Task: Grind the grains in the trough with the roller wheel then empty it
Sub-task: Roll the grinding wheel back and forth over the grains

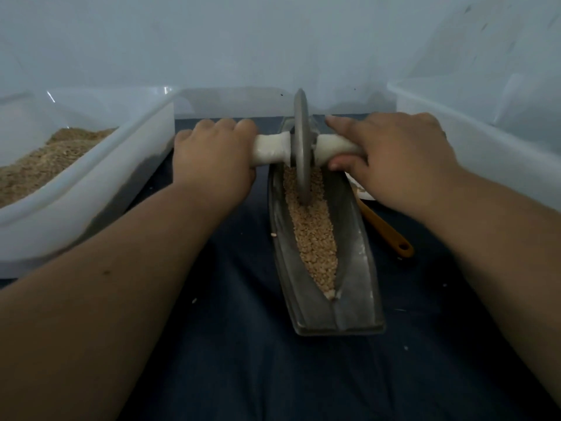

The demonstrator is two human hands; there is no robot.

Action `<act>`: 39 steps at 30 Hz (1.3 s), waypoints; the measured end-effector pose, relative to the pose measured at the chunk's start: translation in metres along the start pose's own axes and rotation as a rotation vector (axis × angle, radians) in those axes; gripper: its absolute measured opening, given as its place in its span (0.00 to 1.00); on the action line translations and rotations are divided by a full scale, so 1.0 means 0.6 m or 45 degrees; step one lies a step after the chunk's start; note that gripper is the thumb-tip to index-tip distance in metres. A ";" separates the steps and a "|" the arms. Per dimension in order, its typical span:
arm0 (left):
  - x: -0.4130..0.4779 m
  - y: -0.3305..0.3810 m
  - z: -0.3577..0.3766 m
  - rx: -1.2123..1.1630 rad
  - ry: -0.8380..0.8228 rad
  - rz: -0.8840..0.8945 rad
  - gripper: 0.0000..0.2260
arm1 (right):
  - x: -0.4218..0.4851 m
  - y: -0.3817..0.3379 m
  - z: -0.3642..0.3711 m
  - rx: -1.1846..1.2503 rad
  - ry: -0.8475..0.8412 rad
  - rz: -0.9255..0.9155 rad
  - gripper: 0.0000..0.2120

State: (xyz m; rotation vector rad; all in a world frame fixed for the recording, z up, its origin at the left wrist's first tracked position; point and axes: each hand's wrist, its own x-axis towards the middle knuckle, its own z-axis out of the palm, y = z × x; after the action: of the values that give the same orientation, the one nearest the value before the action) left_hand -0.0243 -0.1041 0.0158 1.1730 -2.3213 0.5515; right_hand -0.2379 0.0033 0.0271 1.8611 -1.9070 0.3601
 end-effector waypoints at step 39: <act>-0.011 -0.028 -0.076 -0.150 -0.601 0.256 0.13 | -0.028 0.006 -0.082 0.312 -0.495 -0.079 0.36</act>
State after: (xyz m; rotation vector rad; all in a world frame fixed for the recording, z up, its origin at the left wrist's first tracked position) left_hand 0.0036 -0.0846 0.0511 1.1120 -2.8487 0.2117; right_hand -0.2354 0.0420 0.0617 2.2832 -2.1235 0.2321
